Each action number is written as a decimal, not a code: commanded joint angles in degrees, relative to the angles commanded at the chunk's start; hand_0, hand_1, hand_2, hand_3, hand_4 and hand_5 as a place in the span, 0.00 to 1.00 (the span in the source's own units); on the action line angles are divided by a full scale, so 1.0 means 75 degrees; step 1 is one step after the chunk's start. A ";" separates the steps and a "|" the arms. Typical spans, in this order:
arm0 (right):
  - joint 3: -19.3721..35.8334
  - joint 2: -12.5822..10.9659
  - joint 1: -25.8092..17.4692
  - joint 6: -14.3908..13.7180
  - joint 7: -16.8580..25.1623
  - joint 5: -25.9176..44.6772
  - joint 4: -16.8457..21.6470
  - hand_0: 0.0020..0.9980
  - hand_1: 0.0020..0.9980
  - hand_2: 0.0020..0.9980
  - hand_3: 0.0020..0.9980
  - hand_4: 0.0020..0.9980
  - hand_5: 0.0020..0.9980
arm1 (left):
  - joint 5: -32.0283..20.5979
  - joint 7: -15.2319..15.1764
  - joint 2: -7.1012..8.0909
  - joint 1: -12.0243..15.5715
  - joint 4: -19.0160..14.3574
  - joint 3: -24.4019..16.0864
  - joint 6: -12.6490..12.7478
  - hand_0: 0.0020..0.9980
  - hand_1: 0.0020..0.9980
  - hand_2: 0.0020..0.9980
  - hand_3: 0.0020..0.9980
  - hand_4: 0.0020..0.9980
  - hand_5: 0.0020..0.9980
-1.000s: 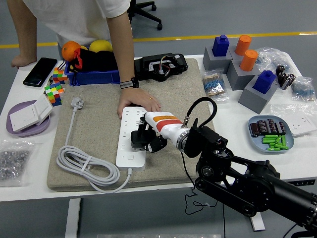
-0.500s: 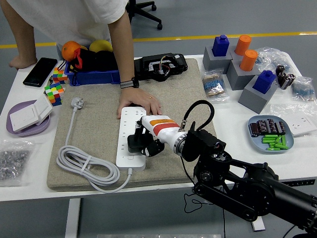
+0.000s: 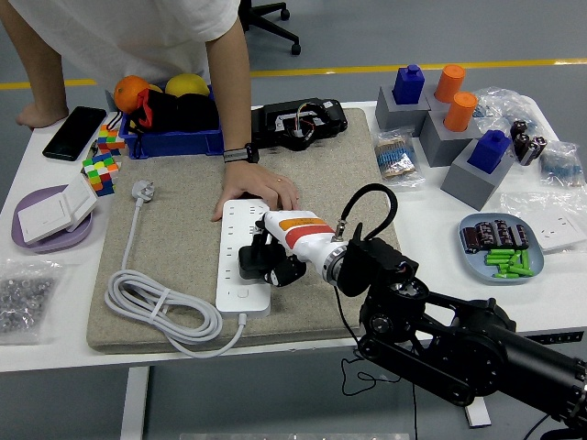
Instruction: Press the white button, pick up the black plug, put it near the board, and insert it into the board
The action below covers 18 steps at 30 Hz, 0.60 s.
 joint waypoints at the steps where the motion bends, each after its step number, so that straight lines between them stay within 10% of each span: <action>1: -0.0006 0.0000 -0.0001 -0.0001 0.0000 0.0006 -0.0007 0.44 0.46 0.49 0.51 0.78 0.00 | 0.0002 -0.0002 0.0001 -0.0001 0.0000 0.0001 -0.0001 0.65 0.64 0.64 0.69 0.58 0.03; 18: -0.0245 0.0000 -0.0067 -0.0021 -0.0023 -0.0066 0.0106 0.44 0.46 0.49 0.51 0.78 0.00 | 0.0025 0.0008 -0.0001 0.0006 0.0000 -0.0014 0.0000 0.65 0.64 0.64 0.69 0.58 0.04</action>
